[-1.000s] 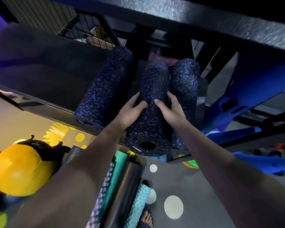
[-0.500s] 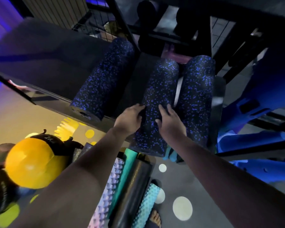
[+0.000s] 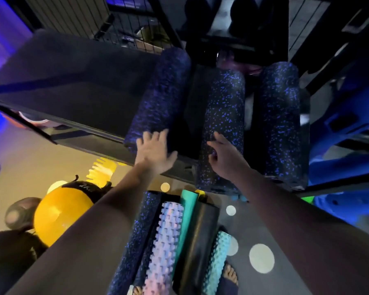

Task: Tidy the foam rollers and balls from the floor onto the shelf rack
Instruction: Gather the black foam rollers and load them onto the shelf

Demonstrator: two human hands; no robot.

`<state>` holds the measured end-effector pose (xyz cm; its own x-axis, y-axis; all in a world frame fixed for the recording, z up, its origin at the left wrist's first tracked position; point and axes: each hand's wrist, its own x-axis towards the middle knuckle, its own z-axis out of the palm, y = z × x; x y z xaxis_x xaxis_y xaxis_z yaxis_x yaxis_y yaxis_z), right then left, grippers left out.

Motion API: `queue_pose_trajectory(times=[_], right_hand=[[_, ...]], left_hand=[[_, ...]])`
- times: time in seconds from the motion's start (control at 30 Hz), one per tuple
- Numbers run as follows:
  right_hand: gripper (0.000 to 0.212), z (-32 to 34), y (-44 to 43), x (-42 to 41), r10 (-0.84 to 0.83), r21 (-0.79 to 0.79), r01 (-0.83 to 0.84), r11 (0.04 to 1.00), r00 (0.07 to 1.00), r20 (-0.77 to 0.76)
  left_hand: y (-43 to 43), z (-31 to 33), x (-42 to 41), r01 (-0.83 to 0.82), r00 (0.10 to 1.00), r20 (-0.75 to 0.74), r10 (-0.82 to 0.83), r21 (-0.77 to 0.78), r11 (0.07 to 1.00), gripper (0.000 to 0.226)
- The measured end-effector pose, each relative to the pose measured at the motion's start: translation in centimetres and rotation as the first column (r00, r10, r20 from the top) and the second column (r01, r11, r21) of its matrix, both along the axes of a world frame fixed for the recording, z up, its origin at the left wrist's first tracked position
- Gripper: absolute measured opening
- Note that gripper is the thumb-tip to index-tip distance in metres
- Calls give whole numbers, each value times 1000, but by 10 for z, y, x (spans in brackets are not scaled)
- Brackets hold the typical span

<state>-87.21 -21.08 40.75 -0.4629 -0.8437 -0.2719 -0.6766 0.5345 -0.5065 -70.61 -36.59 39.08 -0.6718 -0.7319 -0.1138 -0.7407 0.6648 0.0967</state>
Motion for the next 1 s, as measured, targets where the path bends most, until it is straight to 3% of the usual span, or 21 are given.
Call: queue_pose_trajectory(times=[0.07,0.13,0.17,0.23,0.27,0.33,0.37,0.4,0.63,0.83,1.0], right_hand=[[95,-2,19,5,-60,-7,60,998,998,-1],[142,-11,42,7,133,176,-101,979,975,-179],[152,-18,53,7,281,290,-200,936,921,-271],[149,-31,67,6,444,400,-277,874,790,-422],[141,-35,68,5,425,376,-259,889,773,-471],[124,-40,67,7,334,304,-202,931,809,-484],[119,-43,66,10,288,278,-171,945,838,-464],[116,-45,68,12,240,251,-136,958,860,-449],[110,-41,82,-24,-55,-10,56,998,924,-379],[112,-63,100,-40,-239,-58,233,971,920,-310],[117,-63,96,-40,-216,10,230,973,929,-300]], left_hand=[[7,-1,-1,18,977,-212,-26,-39,999,70],[-2,1,0,-121,947,-307,99,-55,991,73],[-10,-2,3,-206,944,-262,200,5,979,88],[-25,-5,7,-339,918,-104,384,301,891,127],[-30,-11,7,-358,898,-48,437,496,791,139],[-24,-19,2,-293,875,-30,483,763,576,149],[-13,-23,-2,-255,869,-49,492,809,530,151],[0,-25,-8,-238,864,-68,498,818,524,150],[60,-34,-41,-263,824,-252,507,622,737,124],[95,-32,-72,-217,850,-288,441,571,792,117],[98,-24,-83,-253,874,-232,427,533,808,117]])
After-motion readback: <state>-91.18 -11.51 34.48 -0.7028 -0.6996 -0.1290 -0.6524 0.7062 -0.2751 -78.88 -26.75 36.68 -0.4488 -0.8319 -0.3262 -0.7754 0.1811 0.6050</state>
